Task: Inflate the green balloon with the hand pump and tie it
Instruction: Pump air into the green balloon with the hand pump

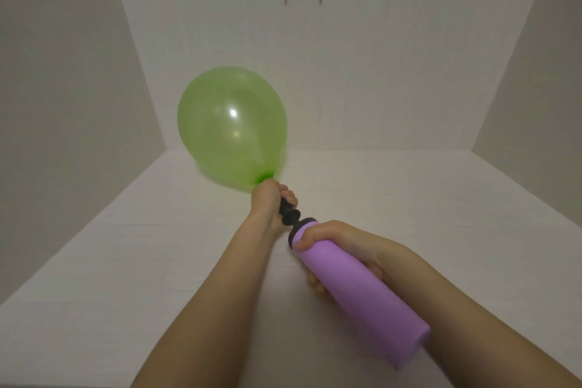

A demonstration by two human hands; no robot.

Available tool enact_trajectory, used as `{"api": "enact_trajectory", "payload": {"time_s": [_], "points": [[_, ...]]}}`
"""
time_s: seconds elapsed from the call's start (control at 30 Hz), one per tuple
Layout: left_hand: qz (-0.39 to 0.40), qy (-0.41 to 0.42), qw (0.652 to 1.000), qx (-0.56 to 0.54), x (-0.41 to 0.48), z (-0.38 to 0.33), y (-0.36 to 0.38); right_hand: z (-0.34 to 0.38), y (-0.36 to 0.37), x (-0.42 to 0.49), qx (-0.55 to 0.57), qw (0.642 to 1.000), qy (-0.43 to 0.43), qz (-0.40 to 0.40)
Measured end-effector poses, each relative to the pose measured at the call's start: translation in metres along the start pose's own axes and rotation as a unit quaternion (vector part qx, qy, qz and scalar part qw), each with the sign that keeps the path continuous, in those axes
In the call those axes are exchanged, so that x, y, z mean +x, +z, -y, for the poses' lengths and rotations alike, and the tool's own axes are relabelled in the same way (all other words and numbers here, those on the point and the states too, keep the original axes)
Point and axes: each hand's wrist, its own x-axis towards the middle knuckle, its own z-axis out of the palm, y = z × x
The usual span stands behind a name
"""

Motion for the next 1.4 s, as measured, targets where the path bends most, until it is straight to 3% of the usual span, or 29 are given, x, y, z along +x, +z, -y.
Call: {"api": "enact_trajectory", "payload": {"time_s": [0.3,0.9,1.13,1.4], "points": [[0.007,0.001,0.999,0.04,-0.005,0.01,0.011,0.004,0.001,0.006,0.022,1.0,-0.015,-0.007],[-0.008,0.002,1.0,-0.005,-0.002,-0.002,0.0,0.003,0.0,0.0,-0.001,1.0,-0.003,0.016],[0.007,0.001,0.999,0.042,-0.007,0.008,0.012,0.005,0.002,0.004,0.029,0.999,-0.015,-0.003],[0.005,0.008,1.0,-0.003,-0.003,-0.003,0.003,0.004,-0.001,-0.005,0.007,1.0,0.002,0.022]]}}
